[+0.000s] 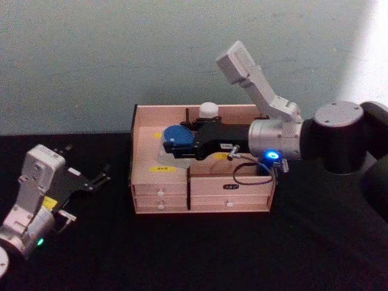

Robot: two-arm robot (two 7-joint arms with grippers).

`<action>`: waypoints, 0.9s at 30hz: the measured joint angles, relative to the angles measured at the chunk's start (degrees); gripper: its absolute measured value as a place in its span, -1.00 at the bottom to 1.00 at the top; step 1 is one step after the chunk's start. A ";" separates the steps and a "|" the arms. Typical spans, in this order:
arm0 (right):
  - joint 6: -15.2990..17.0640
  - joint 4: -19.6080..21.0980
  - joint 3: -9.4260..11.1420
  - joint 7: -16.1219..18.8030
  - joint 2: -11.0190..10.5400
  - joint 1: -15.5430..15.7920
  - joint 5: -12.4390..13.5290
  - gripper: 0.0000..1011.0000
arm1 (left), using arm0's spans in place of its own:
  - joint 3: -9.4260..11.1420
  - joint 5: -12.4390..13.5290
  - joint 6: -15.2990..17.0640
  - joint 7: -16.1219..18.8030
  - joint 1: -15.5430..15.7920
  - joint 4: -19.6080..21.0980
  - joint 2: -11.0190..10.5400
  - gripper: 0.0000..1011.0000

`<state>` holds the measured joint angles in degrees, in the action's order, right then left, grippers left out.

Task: Pick up the facial cleanser and watermelon frost from the table and place them into the tiered storage box.

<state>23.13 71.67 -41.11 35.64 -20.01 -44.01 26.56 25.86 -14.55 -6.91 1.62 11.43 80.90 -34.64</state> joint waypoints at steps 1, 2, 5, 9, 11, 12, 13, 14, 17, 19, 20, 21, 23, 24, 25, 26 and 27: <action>-0.09 -0.49 -0.16 0.02 0.25 -0.28 -0.14 0.41 | 0.00 0.00 0.00 0.00 0.00 0.00 0.00 0.98; -0.21 -1.20 -0.38 0.03 0.63 -0.65 -0.40 0.41 | 0.00 0.00 0.00 0.00 0.00 0.00 0.00 0.98; -0.73 -3.62 -0.98 0.07 1.94 -1.80 -1.17 0.41 | 0.00 0.00 0.00 0.00 0.00 0.00 0.00 0.98; -1.45 -6.91 -1.42 0.11 3.65 -2.99 -1.92 0.42 | 0.00 0.00 0.00 0.00 0.00 0.00 0.00 0.98; -1.91 -8.93 -1.55 0.34 4.63 -3.65 -2.25 0.42 | 0.00 0.00 0.00 0.00 0.00 0.00 0.00 0.98; -2.09 -9.52 -1.58 0.46 4.94 -3.84 -2.35 0.41 | 0.00 0.00 0.00 0.00 0.00 0.00 0.00 0.98; -2.38 -10.61 -1.63 0.66 5.52 -4.20 -2.55 0.41 | 0.00 0.00 0.00 0.00 0.00 0.00 0.00 0.98; -2.55 -11.11 -1.64 0.78 5.80 -4.38 -2.65 0.41 | 0.00 0.00 0.00 0.00 0.00 0.00 0.00 0.98; -3.13 -13.13 -1.68 1.20 6.86 -5.06 -3.00 0.41 | 0.00 0.00 0.00 0.00 0.00 0.00 0.00 0.98; -3.63 -14.69 -1.68 1.47 7.67 -5.55 -3.29 0.41 | 0.00 0.00 0.00 0.00 0.00 0.00 0.00 0.98; -3.78 -15.19 -1.68 1.54 7.98 -5.72 -3.38 0.41 | 0.00 0.00 0.00 0.00 0.00 0.00 0.00 0.98; -4.09 -16.06 -1.66 1.70 8.51 -5.96 -3.55 0.41 | 0.00 0.00 0.00 0.00 0.00 0.00 0.00 0.98; -4.35 -16.87 -1.65 1.82 8.93 -6.16 -3.80 0.41 | 0.00 0.00 0.00 0.00 0.00 0.00 0.00 0.98; -4.58 -17.58 -1.64 1.91 9.31 -6.35 -3.99 0.41 | 0.00 0.00 0.00 0.00 0.00 0.00 0.00 0.98; -4.68 -18.00 -1.64 1.93 9.51 -6.44 -4.15 0.41 | 0.00 0.00 0.00 0.00 0.00 0.00 0.00 0.98; -4.80 -18.36 -1.63 1.95 9.68 -6.51 -4.30 0.41 | 0.00 0.00 0.00 0.00 0.00 0.00 0.00 0.98; -4.91 -18.69 -1.62 1.99 9.86 -6.58 -4.42 0.41 | 0.00 0.00 0.00 0.00 0.00 0.00 0.00 0.98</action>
<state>18.22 52.98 -42.73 37.63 -10.14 -50.59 22.14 25.87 -14.55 -6.91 1.62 11.43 80.90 -34.65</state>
